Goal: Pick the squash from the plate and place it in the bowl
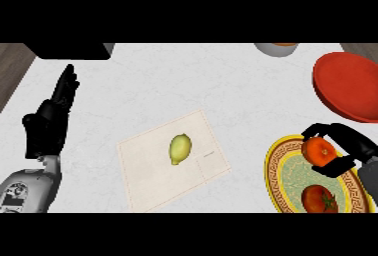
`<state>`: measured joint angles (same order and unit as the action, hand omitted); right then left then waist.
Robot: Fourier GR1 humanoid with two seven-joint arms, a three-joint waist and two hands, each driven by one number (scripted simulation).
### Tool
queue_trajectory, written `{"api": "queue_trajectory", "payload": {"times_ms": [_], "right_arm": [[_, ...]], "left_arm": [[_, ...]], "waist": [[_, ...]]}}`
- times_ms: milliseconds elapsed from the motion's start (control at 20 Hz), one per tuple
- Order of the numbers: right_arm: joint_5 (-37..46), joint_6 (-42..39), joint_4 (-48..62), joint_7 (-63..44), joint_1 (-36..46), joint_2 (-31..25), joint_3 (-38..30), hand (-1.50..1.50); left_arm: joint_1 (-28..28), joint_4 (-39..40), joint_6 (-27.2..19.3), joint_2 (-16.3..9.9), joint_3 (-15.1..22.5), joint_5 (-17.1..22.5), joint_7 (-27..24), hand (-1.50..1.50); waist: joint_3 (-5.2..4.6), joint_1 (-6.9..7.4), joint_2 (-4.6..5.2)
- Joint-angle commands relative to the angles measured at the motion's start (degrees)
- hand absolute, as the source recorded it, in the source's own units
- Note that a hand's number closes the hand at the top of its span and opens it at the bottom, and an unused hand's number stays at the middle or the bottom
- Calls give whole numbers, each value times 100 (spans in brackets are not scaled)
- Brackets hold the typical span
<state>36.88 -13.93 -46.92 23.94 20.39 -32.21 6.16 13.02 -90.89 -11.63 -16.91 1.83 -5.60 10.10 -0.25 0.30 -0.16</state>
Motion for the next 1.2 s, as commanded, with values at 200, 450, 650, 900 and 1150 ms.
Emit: {"api": "queue_trajectory", "payload": {"times_ms": [200,450,650,900,1150], "right_arm": [[74,87,237,614,16,-5,-358,150],[391,341,-1403,-521,-540,844,186,150],[1132,516,-1827,-1996,-107,2236,1161,150],[838,747,-3250,-2971,-812,3132,1162,150],[571,1219,-4942,-3625,-1152,3203,1016,150]], "left_arm": [[318,108,450,-134,-489,190,314,0],[-2,27,234,119,-345,-96,56,0],[12,94,112,252,-127,-275,47,0],[-355,-462,170,202,-154,-202,175,0],[-431,-198,406,-41,-503,40,-75,0]], "waist": [[26,-30,18],[17,-92,-9],[3,-45,-23],[19,-121,-71],[17,-156,-54]]}}
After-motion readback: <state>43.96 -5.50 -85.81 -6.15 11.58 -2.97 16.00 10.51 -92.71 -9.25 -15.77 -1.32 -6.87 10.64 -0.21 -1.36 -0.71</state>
